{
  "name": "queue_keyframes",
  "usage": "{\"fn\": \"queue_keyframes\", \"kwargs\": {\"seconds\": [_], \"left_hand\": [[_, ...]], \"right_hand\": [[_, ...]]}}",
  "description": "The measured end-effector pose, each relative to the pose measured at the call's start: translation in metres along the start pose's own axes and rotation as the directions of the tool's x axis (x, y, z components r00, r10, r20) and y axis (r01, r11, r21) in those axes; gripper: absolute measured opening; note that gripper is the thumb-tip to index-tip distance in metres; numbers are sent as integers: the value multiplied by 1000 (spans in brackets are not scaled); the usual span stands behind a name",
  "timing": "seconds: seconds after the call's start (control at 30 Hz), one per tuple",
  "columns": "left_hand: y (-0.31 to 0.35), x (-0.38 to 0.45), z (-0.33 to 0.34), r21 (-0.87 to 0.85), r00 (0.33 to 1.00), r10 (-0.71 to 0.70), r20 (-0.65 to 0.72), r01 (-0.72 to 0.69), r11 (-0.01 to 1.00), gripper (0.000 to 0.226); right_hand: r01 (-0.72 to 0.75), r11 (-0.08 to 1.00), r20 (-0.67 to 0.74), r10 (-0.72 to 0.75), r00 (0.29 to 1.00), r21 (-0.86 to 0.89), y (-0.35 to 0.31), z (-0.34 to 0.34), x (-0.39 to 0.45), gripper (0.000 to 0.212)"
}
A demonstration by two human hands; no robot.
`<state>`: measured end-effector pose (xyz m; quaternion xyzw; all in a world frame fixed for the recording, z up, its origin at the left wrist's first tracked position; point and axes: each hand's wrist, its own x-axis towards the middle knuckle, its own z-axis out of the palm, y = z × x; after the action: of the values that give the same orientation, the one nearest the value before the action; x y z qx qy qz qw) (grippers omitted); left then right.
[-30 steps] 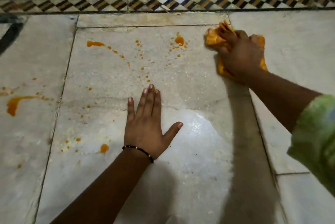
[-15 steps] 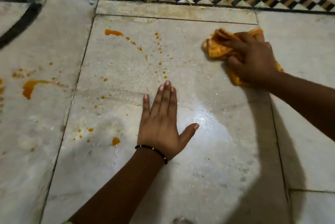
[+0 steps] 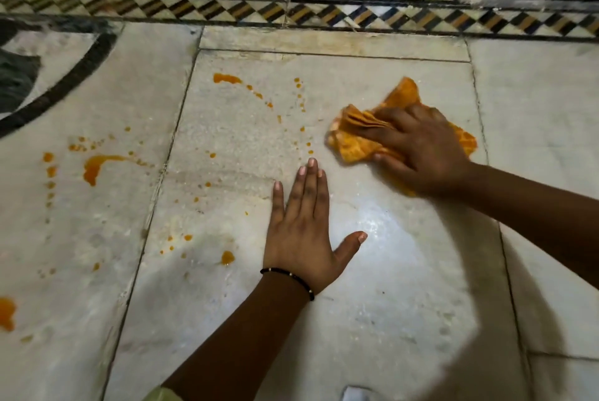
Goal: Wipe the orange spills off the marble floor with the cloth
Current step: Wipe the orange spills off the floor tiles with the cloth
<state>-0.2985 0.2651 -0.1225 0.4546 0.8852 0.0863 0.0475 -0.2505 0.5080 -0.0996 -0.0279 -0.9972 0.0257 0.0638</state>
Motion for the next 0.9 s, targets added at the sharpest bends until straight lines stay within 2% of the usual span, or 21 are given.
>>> {"fn": "queue_keyframes", "kwargs": {"seconds": [0.03, 0.1, 0.17, 0.23, 0.3, 0.4, 0.53, 0.57, 0.63, 0.67, 0.7, 0.73, 0.77, 0.8, 0.83, 0.9], "left_hand": [[0, 0, 0, 0, 1000, -3, 0, 3, 1000, 94], [0, 2, 0, 8, 1000, -5, -2, 5, 1000, 95], [1, 2, 0, 22, 1000, 1, 0, -1, 1000, 95], [0, 2, 0, 23, 1000, -1, 4, 1, 1000, 95], [0, 2, -1, 22, 1000, -8, 5, 8, 1000, 95], [1, 1, -4, 23, 1000, -26, 10, 25, 999, 97], [1, 1, -4, 18, 999, -50, -1, 50, 999, 101], [1, 1, -4, 16, 998, -57, -5, 57, 998, 102], [0, 1, -4, 21, 998, -59, -19, 60, 998, 102], [0, 0, -3, 19, 998, -56, -31, 56, 998, 102], [0, 1, -3, 11, 998, -48, -46, 49, 999, 101], [0, 0, -3, -2, 997, -39, -62, 39, 999, 101], [1, 0, -4, -18, 996, -38, -77, 37, 999, 102], [1, -1, -4, -32, 995, -50, -88, 48, 998, 105], [2, -2, -6, -38, 992, -76, -99, 72, 997, 109], [2, -3, -7, -34, 982, -152, -112, 149, 988, 117]], "right_hand": [[-38, 999, -8, 38, 999, 4, 13, -4, -6, 51], [-244, 970, -50, 243, 969, -19, 29, -4, 9, 52], [-474, 879, -83, 469, 879, -46, 28, 2, 45, 52], [-565, 824, -24, 564, 825, -51, 7, 5, 79, 50], [-479, 876, 45, 481, 876, -48, -20, 8, 92, 50], [-226, 974, 60, 227, 972, -28, -45, 5, 64, 52], [7, 1000, 38, -7, 999, 3, -22, -3, -12, 51], [13, 1000, 17, -13, 1000, -5, -8, -5, -23, 52], [-150, 988, -8, 150, 989, -23, 11, -8, -17, 56], [-304, 952, -39, 303, 952, -31, 13, -5, -1, 58], [-470, 882, -64, 467, 882, -37, 12, -2, 22, 57], [-589, 807, -51, 587, 808, -40, 4, 0, 46, 55], [-638, 768, -13, 638, 770, -54, -8, 1, 69, 53], [-616, 784, 26, 619, 785, -77, -22, 3, 88, 53], [-543, 834, 59, 549, 834, -97, -35, 1, 100, 53], [-338, 935, 79, 347, 935, -102, -57, 3, 102, 53]]}}
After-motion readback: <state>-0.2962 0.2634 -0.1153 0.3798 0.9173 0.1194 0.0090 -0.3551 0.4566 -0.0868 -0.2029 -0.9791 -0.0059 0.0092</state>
